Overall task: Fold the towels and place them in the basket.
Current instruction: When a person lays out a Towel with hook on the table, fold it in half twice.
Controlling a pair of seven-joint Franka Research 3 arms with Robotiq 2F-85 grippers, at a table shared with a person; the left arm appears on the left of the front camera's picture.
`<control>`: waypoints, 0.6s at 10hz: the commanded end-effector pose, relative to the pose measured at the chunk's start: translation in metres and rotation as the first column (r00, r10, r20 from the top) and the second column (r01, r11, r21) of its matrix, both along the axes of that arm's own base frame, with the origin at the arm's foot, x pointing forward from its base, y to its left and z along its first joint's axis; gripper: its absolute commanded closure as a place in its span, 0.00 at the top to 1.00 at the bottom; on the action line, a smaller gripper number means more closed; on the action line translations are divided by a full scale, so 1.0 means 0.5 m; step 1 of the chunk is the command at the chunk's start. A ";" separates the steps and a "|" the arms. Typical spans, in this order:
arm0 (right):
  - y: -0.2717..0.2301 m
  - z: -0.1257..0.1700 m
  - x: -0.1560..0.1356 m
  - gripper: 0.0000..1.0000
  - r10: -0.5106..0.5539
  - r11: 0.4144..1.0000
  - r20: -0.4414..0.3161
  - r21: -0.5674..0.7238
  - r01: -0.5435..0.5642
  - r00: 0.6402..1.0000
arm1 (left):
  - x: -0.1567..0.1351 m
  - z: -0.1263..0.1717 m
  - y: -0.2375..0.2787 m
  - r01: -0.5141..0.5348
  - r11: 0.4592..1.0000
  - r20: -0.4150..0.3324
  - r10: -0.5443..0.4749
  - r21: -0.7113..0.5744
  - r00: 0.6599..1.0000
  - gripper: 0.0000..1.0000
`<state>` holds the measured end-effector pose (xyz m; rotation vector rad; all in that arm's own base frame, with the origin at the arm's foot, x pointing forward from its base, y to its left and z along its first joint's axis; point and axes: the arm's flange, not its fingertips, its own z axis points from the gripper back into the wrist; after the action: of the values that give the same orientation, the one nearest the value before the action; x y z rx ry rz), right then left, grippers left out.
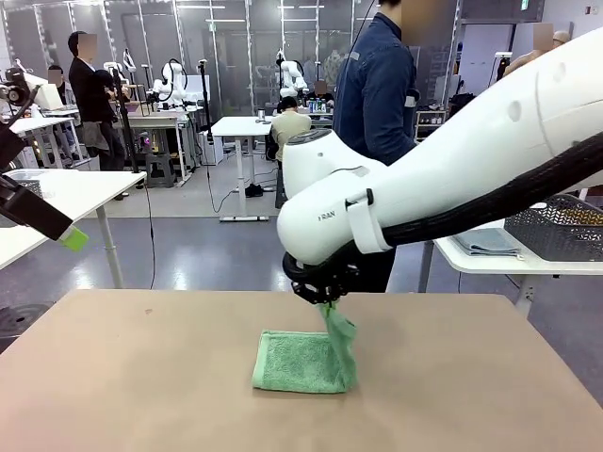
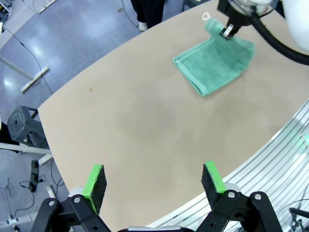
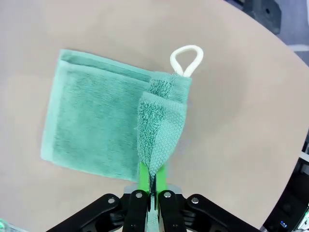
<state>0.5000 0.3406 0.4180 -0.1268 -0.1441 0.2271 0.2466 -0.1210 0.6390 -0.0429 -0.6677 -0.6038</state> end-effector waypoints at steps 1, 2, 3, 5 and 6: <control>0.051 -0.015 0.035 0.00 -0.057 0.997 -0.052 0.052 0.060 0.997 | 0.003 0.000 -0.001 -0.010 1.000 0.005 0.010 -0.006 1.000 1.00; 0.071 -0.026 0.041 0.00 -0.065 0.995 -0.067 0.066 0.069 0.996 | 0.003 0.000 -0.001 -0.010 1.000 0.005 0.010 -0.006 1.000 1.00; 0.089 -0.037 0.045 0.00 -0.075 0.994 -0.079 0.069 0.080 0.994 | 0.003 0.000 -0.001 -0.010 1.000 0.005 0.010 -0.006 1.000 1.00; 0.118 -0.063 0.058 0.00 -0.104 0.991 -0.080 0.072 0.110 0.991 | 0.003 0.000 -0.001 -0.010 1.000 0.005 0.010 -0.006 1.000 1.00; 0.129 -0.080 0.065 0.00 -0.116 0.991 -0.088 0.061 0.122 0.989 | 0.003 0.000 -0.001 -0.010 1.000 0.005 0.010 -0.006 1.000 1.00</control>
<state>0.5267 0.3972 0.3801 -0.0408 -0.0654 0.1606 0.2466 -0.1209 0.6390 -0.0430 -0.6678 -0.6037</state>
